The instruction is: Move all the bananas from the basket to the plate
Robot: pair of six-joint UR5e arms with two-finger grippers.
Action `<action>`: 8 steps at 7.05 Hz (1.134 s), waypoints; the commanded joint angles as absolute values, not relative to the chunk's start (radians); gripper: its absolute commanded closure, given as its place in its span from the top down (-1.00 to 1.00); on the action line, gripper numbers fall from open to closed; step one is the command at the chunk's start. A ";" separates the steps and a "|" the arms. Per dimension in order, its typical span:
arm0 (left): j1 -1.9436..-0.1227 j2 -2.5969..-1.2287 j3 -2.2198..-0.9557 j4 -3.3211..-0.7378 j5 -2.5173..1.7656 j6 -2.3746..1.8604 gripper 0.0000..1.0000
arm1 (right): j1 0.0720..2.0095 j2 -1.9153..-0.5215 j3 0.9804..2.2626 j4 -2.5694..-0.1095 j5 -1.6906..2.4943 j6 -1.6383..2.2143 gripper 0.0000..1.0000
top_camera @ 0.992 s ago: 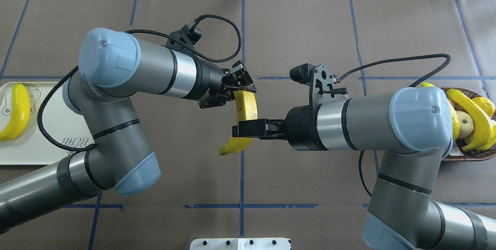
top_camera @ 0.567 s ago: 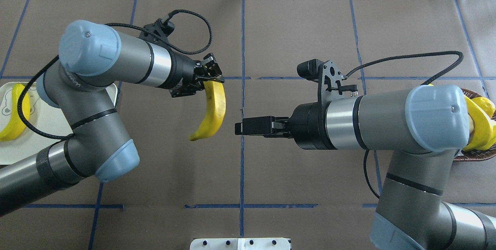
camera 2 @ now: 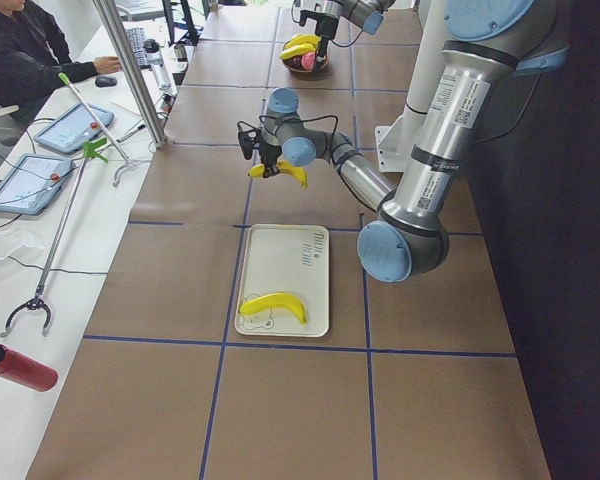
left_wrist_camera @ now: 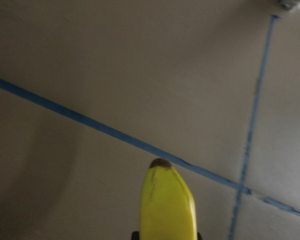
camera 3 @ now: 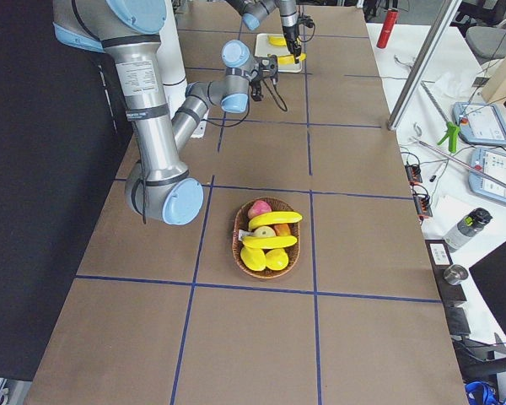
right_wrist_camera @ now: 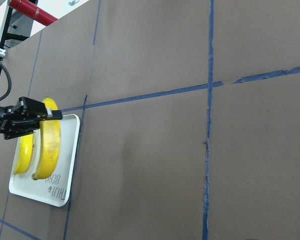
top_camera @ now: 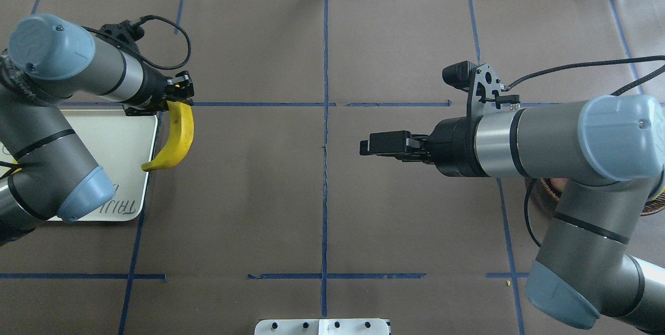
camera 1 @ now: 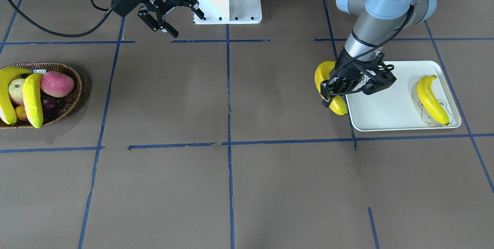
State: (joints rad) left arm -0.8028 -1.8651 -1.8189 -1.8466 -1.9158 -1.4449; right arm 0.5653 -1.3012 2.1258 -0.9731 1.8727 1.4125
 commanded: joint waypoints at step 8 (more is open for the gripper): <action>-0.859 -1.609 -1.726 -1.833 -1.799 -1.216 -1.00 | 0.637 -1.345 2.126 -1.042 1.888 1.407 1.00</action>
